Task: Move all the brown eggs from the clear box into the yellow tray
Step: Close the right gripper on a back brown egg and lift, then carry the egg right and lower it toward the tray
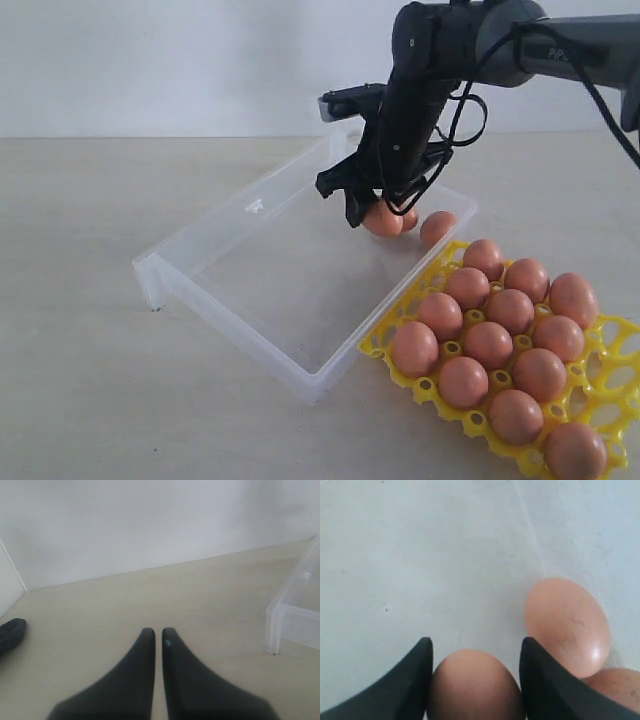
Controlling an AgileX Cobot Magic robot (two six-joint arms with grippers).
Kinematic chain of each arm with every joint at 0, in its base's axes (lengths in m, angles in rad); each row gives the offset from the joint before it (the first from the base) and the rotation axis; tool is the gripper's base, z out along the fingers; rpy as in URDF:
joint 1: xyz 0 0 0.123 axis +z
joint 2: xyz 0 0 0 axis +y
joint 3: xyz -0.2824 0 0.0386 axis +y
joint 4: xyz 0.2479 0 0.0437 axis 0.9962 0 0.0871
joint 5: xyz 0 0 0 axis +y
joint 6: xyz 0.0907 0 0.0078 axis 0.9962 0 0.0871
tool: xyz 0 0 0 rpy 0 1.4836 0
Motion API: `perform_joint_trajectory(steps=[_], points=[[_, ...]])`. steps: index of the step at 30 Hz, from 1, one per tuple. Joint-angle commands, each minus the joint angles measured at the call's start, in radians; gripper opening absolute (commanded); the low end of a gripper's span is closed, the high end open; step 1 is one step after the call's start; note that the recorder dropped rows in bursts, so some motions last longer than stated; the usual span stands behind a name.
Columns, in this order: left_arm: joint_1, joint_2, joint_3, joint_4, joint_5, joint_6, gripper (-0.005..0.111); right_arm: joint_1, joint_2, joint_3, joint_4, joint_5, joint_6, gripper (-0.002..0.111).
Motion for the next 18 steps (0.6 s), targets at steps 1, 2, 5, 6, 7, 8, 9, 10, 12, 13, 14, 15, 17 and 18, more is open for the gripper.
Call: perform_joint_trajectory(steps=[1, 2, 5, 6, 7, 8, 9, 10, 12, 13, 14, 15, 17, 18], points=[[-0.007, -0.003, -0.003, -0.005, -0.007, -0.003, 0.004, -0.004, -0.012, -0.002, 0.045, -0.027, -0.036, 0.0], [-0.007, -0.003, -0.003, -0.005, -0.007, -0.003, 0.004, -0.004, -0.024, -0.002, 0.102, -0.059, -0.112, 0.0], [-0.007, -0.003, -0.003, -0.005, -0.007, -0.003, 0.004, -0.004, -0.062, -0.002, 0.254, -0.134, -0.234, 0.0], [-0.007, -0.003, -0.003, -0.005, -0.007, -0.003, 0.004, -0.004, -0.074, -0.002, 0.283, -0.152, -0.243, 0.0], [-0.007, -0.003, -0.003, -0.005, -0.007, -0.003, 0.004, -0.004, -0.087, -0.002, 0.289, -0.173, -0.243, 0.0], [-0.007, -0.003, -0.003, -0.005, -0.007, -0.003, 0.004, -0.002, -0.101, 0.0, 0.29, -0.191, -0.243, 0.0], [-0.007, -0.003, -0.003, -0.005, -0.007, -0.003, 0.004, -0.002, -0.112, 0.004, 0.29, -0.206, -0.243, 0.0], [-0.007, -0.003, -0.003, -0.005, -0.007, -0.003, 0.004, -0.002, -0.127, 0.018, 0.29, -0.234, -0.243, 0.0], [-0.007, -0.003, -0.003, -0.005, -0.007, -0.003, 0.004, -0.002, -0.164, 0.064, 0.288, -0.306, -0.24, 0.0], [-0.007, -0.003, -0.003, -0.005, -0.007, -0.003, 0.004, -0.002, -0.188, 0.103, 0.288, -0.359, -0.231, 0.0], [-0.007, -0.003, -0.003, -0.005, -0.007, -0.003, 0.004, -0.002, -0.217, 0.15, 0.288, -0.42, -0.219, 0.0], [-0.007, -0.003, -0.003, -0.005, -0.007, -0.003, 0.004, 0.003, -0.25, 0.207, 0.288, -0.486, -0.206, 0.0], [-0.007, -0.003, -0.003, -0.005, -0.007, -0.003, 0.004, 0.012, -0.332, 0.348, 0.288, -0.642, -0.194, 0.0], [-0.007, -0.003, -0.003, -0.005, -0.007, -0.003, 0.004, 0.02, -0.379, 0.427, 0.288, -0.73, -0.186, 0.0]])
